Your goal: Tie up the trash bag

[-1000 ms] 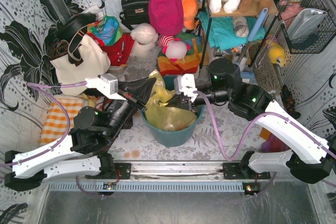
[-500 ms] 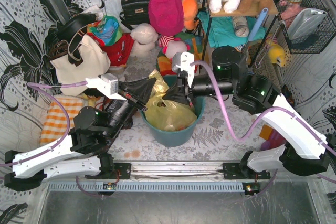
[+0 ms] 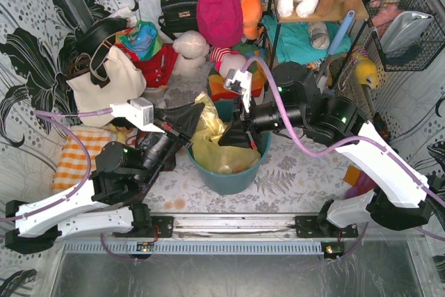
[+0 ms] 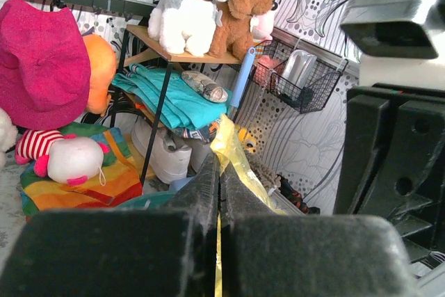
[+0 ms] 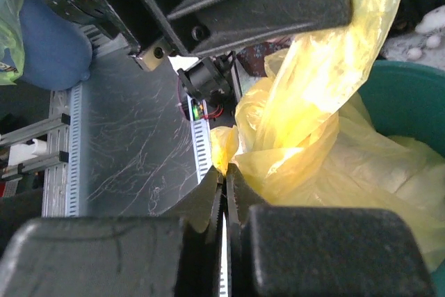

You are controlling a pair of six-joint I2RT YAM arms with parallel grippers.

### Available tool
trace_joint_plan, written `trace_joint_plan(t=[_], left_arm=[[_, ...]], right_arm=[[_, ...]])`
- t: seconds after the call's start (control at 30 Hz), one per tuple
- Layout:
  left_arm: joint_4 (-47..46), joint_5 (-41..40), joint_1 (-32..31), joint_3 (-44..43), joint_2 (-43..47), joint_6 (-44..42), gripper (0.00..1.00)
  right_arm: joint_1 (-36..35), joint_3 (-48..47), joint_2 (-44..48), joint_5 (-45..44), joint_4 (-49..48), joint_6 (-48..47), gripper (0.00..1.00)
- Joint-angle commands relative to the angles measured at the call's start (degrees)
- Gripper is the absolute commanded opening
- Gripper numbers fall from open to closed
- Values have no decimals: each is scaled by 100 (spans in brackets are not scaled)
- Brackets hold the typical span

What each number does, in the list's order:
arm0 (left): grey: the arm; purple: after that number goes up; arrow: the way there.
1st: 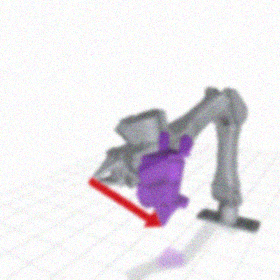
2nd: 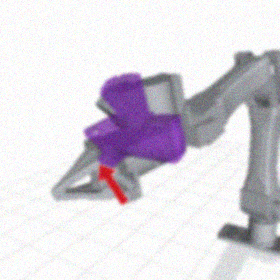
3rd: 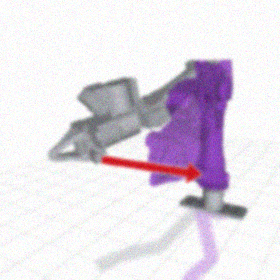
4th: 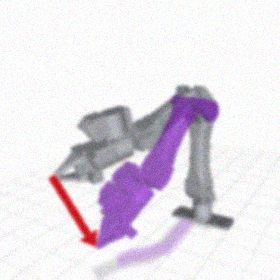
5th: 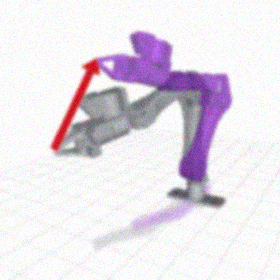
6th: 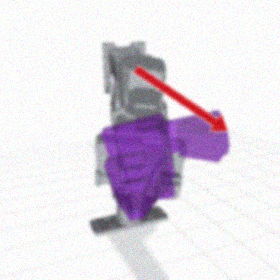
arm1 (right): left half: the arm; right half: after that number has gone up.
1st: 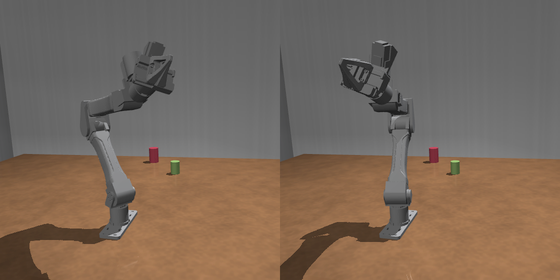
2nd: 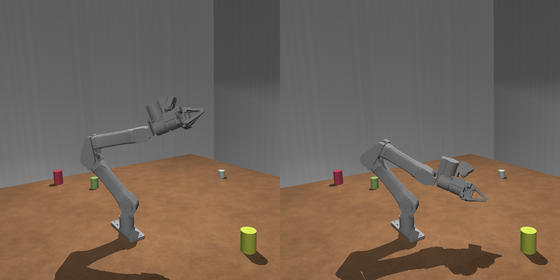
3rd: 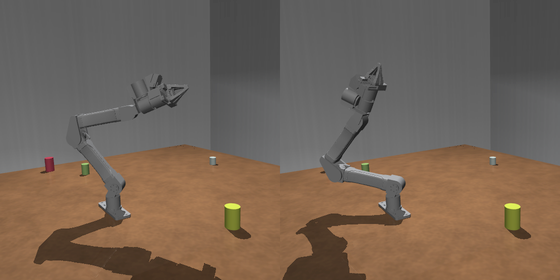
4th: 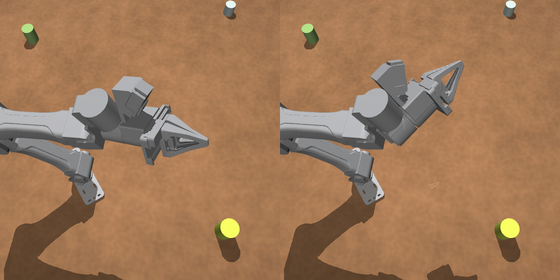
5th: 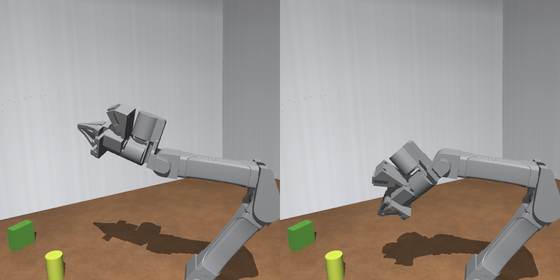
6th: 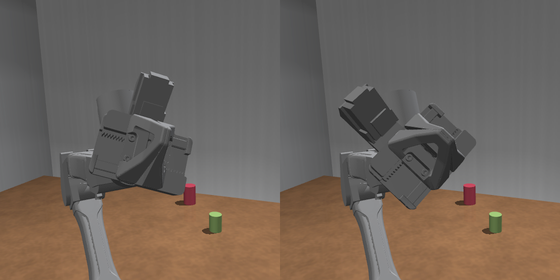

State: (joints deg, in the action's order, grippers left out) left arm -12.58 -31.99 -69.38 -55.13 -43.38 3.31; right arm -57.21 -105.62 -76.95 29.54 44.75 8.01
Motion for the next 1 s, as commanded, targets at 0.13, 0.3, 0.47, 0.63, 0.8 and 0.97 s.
trace_joint_plan(t=[0.13,0.3,0.47,0.63,0.8,0.97], left_arm=[[-67,-105,13,98,40,108,0],[-196,-56,13,159,38,113,0],[-224,18,21,161,5,150,0],[-247,59,19,187,-49,175,0],[-265,143,29,187,-66,205,0],[-268,182,30,202,-55,213,0]], right_arm=[[-20,-294,-356,-50,591,381,0],[-27,-398,-543,-322,827,466,0],[-27,-343,-560,-1091,906,526,0],[-26,-105,-495,-1723,533,548,0],[-24,149,-471,-2176,80,511,0],[-20,337,-482,-2607,-384,532,0]])
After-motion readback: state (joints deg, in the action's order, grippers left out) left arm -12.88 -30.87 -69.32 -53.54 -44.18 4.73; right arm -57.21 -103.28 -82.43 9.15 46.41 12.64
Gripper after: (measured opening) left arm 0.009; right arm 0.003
